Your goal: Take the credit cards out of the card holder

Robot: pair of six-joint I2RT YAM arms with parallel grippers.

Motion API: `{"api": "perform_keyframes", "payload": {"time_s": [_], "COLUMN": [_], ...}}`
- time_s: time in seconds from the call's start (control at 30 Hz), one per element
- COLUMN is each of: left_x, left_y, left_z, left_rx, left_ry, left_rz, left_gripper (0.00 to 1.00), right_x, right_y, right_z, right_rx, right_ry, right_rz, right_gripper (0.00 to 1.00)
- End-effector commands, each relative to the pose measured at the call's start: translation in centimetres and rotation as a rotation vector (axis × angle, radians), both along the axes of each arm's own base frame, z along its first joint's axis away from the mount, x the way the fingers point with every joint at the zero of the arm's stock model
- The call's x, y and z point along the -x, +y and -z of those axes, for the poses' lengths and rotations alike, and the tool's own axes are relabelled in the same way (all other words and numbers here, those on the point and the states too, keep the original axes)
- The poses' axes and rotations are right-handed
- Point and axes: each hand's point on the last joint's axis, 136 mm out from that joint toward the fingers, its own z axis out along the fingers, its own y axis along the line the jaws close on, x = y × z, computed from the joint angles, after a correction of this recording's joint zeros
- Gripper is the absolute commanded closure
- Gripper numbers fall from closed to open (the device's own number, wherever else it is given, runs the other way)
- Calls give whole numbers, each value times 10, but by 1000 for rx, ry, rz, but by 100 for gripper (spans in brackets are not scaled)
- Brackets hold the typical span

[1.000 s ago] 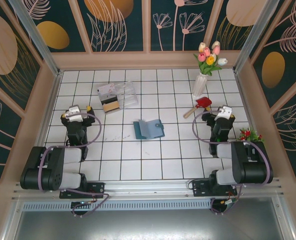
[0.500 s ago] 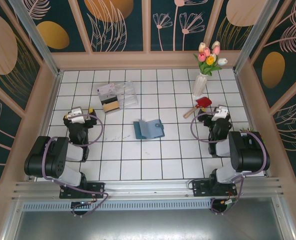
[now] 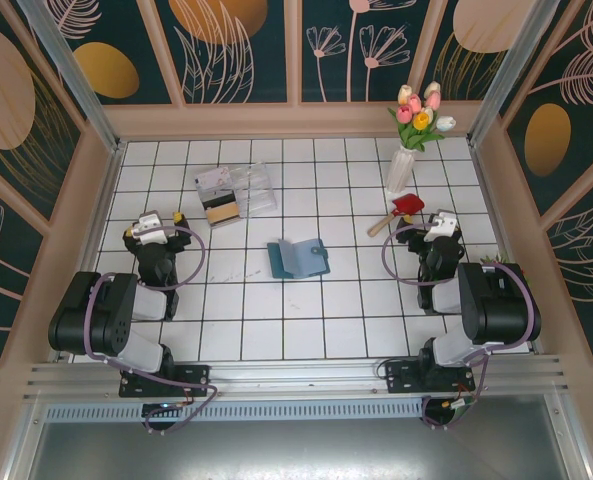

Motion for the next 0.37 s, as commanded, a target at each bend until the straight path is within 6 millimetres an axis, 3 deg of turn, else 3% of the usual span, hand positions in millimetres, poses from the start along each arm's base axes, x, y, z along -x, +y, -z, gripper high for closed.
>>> {"api": "perform_keyframes", "payload": {"time_s": [0.0, 0.33], "left_x": [-5, -7], "left_y": [4, -2], "left_z": [-7, -7], "left_rx": [11, 4], "left_ry": [-25, -19], "left_rz": [-20, 19], "left_gripper": [1, 1], "right_x": [-6, -6], "right_y": [-2, -1], "right_z": [-12, -13], "right_rx": [-3, -1], "right_ry": [-46, -50], "right_rz": [-3, -5], "right_gripper": [1, 1]}}
